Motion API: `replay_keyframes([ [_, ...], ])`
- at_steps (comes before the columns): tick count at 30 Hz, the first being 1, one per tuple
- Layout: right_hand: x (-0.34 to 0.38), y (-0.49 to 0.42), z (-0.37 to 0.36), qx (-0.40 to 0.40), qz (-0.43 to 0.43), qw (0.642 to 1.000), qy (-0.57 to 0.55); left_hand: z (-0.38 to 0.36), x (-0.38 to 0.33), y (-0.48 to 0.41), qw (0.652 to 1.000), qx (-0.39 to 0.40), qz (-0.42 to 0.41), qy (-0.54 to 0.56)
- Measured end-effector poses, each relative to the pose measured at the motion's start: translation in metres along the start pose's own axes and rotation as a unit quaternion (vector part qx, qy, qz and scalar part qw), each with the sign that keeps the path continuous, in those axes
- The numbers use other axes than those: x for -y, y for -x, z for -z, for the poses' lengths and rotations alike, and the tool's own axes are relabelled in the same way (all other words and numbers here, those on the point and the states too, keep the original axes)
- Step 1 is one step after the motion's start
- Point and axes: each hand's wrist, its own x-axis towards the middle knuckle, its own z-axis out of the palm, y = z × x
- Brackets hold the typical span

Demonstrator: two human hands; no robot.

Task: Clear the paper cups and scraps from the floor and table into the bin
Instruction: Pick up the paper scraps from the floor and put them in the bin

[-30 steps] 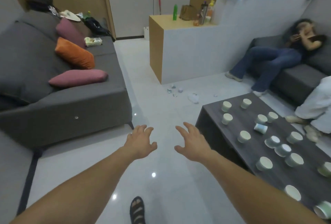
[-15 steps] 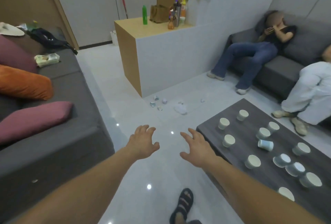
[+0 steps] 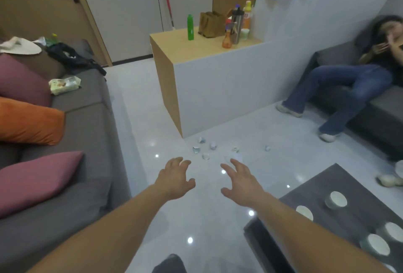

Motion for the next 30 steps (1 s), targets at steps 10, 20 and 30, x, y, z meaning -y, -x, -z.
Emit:
replay_keyframes([
  [10, -0.017, -0.192, 0.035, 0.037, -0.034, 0.999, 0.002, 0.039, 0.032, -0.215, 0.998, 0.045, -0.011, 0.033],
  [20, -0.031, -0.365, 0.071, 0.076, -0.039, 0.996, -0.027, 0.097, 0.063, -0.388, 0.997, 0.065, 0.014, 0.045],
  [30, -0.102, -0.570, 0.021, 0.194, 0.019, 0.981, -0.028, 0.031, 0.081, -0.548, 0.976, 0.135, 0.143, 0.099],
])
